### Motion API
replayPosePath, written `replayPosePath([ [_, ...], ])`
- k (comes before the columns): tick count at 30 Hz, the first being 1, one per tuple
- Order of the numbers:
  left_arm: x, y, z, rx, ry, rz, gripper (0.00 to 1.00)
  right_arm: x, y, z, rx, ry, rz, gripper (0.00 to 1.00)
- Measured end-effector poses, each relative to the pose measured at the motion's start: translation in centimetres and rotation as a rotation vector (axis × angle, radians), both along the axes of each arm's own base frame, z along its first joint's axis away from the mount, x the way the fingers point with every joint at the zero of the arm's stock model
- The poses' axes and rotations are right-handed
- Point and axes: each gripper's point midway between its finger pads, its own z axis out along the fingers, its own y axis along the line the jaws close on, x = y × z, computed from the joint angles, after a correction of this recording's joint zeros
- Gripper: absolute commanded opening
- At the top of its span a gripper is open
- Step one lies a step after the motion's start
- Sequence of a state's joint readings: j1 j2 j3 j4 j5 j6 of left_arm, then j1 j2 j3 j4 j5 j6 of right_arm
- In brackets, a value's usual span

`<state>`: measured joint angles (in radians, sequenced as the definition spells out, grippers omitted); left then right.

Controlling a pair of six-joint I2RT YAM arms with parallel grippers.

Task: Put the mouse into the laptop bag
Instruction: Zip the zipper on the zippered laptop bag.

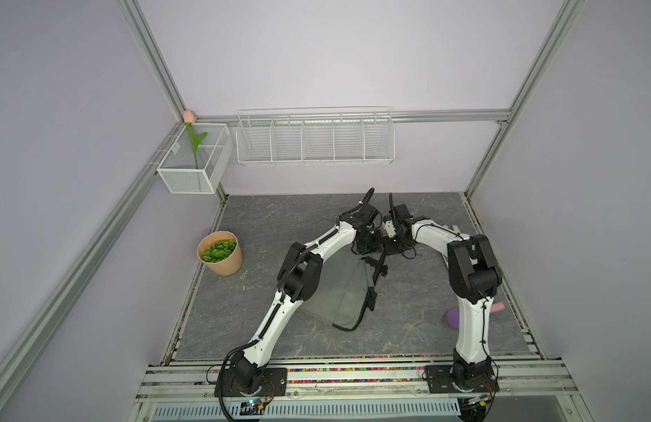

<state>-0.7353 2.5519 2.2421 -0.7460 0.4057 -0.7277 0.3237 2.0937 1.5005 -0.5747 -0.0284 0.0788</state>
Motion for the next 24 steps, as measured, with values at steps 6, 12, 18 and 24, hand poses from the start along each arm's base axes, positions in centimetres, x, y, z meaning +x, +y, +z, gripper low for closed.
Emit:
replayPosePath([
  [6, 1.5, 0.1, 0.4, -0.043, -0.003, 0.045, 0.0, 0.0, 0.0, 0.0, 0.065, 0.009, -0.017, 0.07],
  [12, 5.7, 0.2, 0.5, -0.117, -0.023, 0.131, 0.0, 0.0, 0.1, 0.0, 0.103, 0.006, -0.028, 0.07],
  [18, 6.9, -0.7, 0.0, -0.153, -0.035, 0.15, 0.0, 0.0, 0.1, 0.0, 0.109, 0.006, -0.034, 0.07],
  [24, 6.7, -0.9, -0.4, -0.147, -0.058, 0.155, 0.0, -0.1, -0.1, 0.0, 0.104, 0.009, -0.051, 0.07],
])
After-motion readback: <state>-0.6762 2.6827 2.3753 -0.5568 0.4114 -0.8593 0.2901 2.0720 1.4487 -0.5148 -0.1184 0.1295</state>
